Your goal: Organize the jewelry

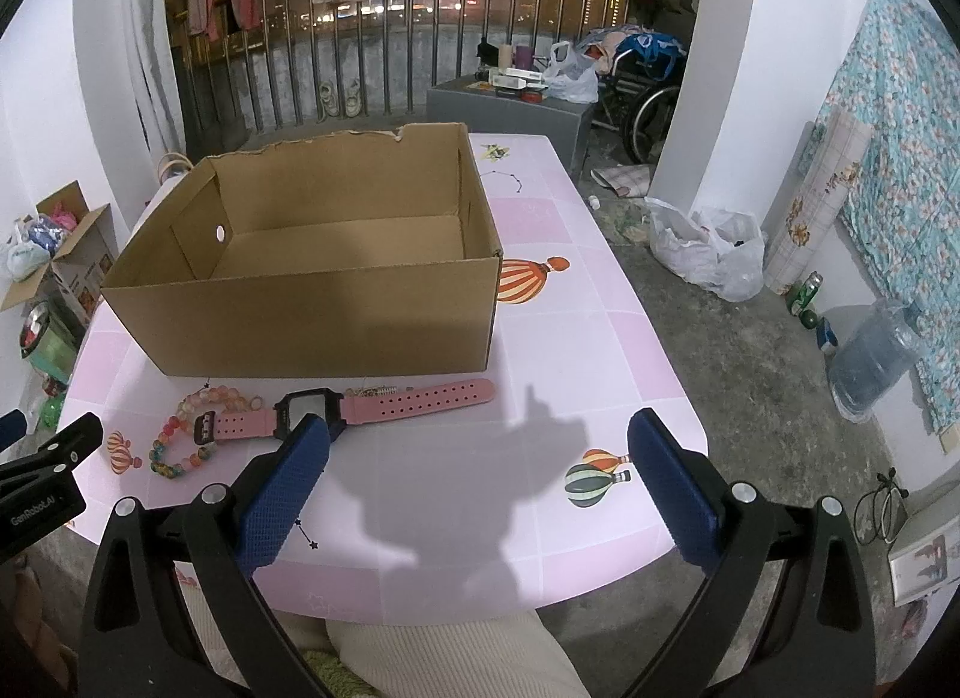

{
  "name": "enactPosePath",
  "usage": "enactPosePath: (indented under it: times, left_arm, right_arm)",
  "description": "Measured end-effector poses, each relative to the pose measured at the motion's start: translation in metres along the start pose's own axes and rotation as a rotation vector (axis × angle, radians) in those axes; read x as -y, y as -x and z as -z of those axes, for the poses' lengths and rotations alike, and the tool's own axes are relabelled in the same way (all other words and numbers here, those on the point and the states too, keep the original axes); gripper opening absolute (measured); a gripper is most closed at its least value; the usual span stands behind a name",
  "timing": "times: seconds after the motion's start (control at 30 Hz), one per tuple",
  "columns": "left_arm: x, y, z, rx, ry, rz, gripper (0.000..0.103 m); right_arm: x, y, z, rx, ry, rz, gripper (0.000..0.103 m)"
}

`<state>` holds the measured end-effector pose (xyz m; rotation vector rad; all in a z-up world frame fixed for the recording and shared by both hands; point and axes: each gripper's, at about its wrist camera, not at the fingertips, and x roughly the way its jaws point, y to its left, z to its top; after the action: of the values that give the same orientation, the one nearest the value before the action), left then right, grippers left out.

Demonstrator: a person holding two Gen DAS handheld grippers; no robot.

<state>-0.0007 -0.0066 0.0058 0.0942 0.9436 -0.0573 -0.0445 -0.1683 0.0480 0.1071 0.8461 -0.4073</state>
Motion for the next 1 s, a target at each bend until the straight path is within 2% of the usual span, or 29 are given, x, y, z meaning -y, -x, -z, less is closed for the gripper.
enactPosePath:
  times: [1.0]
  left_arm:
    - [-0.0013,-0.0015,0.0014,0.003,0.000,0.004,0.095]
  right_arm:
    - [-0.0019,-0.0006,0.0027,-0.003,0.000,-0.003,0.097]
